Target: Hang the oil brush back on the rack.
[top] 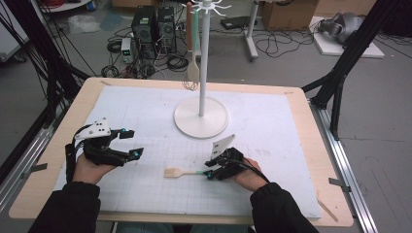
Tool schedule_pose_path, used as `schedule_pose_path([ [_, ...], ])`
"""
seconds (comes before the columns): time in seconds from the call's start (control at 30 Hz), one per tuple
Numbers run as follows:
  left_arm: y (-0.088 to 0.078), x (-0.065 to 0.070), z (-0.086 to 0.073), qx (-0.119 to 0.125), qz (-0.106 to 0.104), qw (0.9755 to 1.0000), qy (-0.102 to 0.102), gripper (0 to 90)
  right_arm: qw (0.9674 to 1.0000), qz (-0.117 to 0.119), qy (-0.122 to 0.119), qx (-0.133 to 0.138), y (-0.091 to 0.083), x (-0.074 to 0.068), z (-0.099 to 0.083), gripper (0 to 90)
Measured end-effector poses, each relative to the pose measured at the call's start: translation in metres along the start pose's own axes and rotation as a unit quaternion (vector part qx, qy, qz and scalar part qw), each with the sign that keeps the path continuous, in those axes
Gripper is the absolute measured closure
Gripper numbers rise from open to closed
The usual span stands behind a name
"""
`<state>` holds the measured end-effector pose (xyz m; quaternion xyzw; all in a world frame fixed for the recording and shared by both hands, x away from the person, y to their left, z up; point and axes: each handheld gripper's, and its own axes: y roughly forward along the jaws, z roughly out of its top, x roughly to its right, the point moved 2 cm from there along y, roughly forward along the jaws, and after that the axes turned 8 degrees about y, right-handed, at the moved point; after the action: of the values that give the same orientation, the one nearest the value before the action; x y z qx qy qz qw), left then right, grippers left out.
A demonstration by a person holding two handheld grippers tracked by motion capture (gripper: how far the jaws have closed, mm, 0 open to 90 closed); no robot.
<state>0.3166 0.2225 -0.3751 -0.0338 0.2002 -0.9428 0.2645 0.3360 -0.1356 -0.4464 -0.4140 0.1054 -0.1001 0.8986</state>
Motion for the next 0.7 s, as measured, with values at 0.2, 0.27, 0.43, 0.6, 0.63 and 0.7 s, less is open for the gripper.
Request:
schedule_pose_path([
  [0.2,0.002,0.001,0.0,-0.002,-0.002,1.0,0.0,22.7,0.9998,0.014,-0.013,-0.006,0.002,0.004,-0.001,70.5],
  [0.27,0.002,0.001,0.0,-0.003,-0.003,1.0,0.001,22.7,0.9994,0.027,-0.021,-0.005,0.003,0.005,-0.002,74.6],
  [0.43,0.003,0.002,0.0,-0.005,-0.006,1.0,0.003,22.9,0.9986,0.046,-0.024,-0.002,0.004,0.01,-0.002,78.1],
  [0.6,0.006,0.004,0.0,-0.008,-0.011,0.9999,0.006,23.1,0.9986,0.049,-0.021,-0.003,0.003,0.012,0.0,79.1],
  [0.63,0.006,0.005,0.001,-0.008,-0.011,0.9999,0.006,23.1,0.9985,0.049,-0.024,-0.002,0.003,0.012,0.0,79.2],
  [0.7,0.007,0.005,0.001,-0.008,-0.013,0.9999,0.008,23.1,0.9985,0.05,-0.02,0.003,0.001,0.012,0.0,79.3],
])
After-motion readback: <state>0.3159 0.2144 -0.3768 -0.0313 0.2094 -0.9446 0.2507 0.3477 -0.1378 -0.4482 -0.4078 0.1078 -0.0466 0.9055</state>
